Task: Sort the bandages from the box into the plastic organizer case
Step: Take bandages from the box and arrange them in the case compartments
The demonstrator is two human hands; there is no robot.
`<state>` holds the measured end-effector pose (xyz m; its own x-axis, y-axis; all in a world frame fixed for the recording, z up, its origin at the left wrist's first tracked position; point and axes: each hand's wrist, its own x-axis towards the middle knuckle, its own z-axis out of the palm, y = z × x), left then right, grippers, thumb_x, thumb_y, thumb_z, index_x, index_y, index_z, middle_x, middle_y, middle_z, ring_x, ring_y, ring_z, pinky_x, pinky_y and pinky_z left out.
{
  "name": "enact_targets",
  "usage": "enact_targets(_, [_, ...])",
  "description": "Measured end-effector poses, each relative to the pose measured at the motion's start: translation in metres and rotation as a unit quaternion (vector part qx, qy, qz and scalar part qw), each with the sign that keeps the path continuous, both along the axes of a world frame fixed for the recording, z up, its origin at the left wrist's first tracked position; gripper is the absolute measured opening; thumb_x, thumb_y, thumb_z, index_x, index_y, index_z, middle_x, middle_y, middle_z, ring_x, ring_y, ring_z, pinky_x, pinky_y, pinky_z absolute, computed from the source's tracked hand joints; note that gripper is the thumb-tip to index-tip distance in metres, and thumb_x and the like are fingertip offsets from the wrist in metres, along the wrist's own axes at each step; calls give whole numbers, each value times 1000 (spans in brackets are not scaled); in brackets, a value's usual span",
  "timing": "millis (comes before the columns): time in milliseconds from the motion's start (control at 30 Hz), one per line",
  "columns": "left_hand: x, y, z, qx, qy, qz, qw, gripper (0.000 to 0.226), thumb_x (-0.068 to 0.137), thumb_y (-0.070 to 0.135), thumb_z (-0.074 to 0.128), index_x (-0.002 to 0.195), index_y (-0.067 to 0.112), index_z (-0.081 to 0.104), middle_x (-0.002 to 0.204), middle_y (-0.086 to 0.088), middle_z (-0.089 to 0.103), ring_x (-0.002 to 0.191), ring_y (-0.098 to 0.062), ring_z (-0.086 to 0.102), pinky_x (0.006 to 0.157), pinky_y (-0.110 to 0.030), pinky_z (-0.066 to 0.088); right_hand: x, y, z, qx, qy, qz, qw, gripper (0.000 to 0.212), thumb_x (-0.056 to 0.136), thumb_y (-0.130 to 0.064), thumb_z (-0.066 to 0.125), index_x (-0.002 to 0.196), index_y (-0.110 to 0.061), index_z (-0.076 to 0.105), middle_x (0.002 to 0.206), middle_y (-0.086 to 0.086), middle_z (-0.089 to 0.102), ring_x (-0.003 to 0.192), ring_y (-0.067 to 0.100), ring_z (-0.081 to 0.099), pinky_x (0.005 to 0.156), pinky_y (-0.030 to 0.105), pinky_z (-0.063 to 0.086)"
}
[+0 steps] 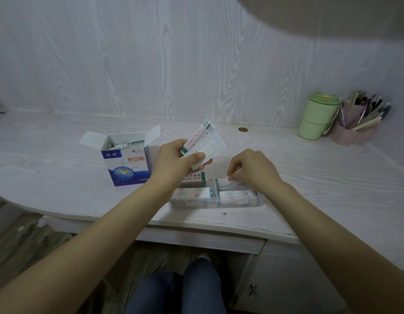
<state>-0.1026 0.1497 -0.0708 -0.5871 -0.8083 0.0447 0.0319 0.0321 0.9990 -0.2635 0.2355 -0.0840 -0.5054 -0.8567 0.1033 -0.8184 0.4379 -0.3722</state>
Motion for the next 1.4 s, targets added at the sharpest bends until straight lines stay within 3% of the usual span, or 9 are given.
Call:
enact_targets(133, [-1,0,0,-5,0,-4,1000,23,86,2,64,106,13,58,113,-9,64,86,-21,72,77,-31,59,1,-4,10,64,39,75,994,18,80,-6,65,77,-21,75,82,-4,71,81,14,65,73,31,55])
enact_targets(300, [-1,1,2,-17,-1,-6,1000,23,87,3,64,104,17,59,109,-5,65,81,-17,72,71,-25,58,3,-5,19,115,68,146,980,18,83,-5,62,83,-16,75,83,-2,71,76,14,65,58,14,39])
enact_targets(567, [-1,0,2,-25,-7,-7,1000,25,86,5,65,108,15,59,113,-7,65,86,-21,71,77,-30,58,-8,-5,15,74,-3,159,984,14,84,-7,67,93,-13,76,96,-2,73,83,7,65,80,16,50])
enact_targets(667, [1,0,3,-32,-8,10,999,23,83,7,68,101,19,61,103,-2,66,85,-20,70,70,-24,58,-9,5,20,-88,-142,122,978,13,85,-9,66,92,-15,75,88,-6,74,81,0,66,80,13,51])
enact_targets(800, [0,3,5,-23,7,2,1000,24,79,1,71,95,16,61,98,-3,66,81,-17,68,59,-17,54,4,18,33,-228,-439,63,867,21,94,-22,54,93,-8,71,89,8,74,79,18,71,68,22,55])
enact_targets(967, [-2,7,8,-34,15,-35,999,21,80,5,71,95,17,64,100,-6,67,84,-17,69,63,-19,55,15,21,30,-265,-422,64,865,2,82,-7,70,84,-7,70,73,3,73,63,13,69,59,17,54])
enact_targets(1167, [-6,9,10,-3,49,-17,999,9,87,9,63,93,15,64,96,-3,67,84,-14,67,62,-19,55,16,21,29,-284,-421,55,860,17,78,3,71,91,-8,69,76,7,72,65,14,70,62,17,54])
enact_targets(1300, [-7,7,9,3,53,9,999,9,87,8,64,90,16,63,96,-3,68,85,-15,67,64,-20,56,12,22,27,-291,-369,17,883,15,78,0,74,87,-11,69,71,8,69,56,14,68,50,17,49])
enact_targets(1400, [-5,0,11,-11,69,41,997,7,87,6,64,89,13,62,101,-8,67,92,-20,67,71,-24,57,4,24,25,-324,-392,6,861,3,83,-4,69,84,-6,71,70,8,70,66,15,71,59,17,54])
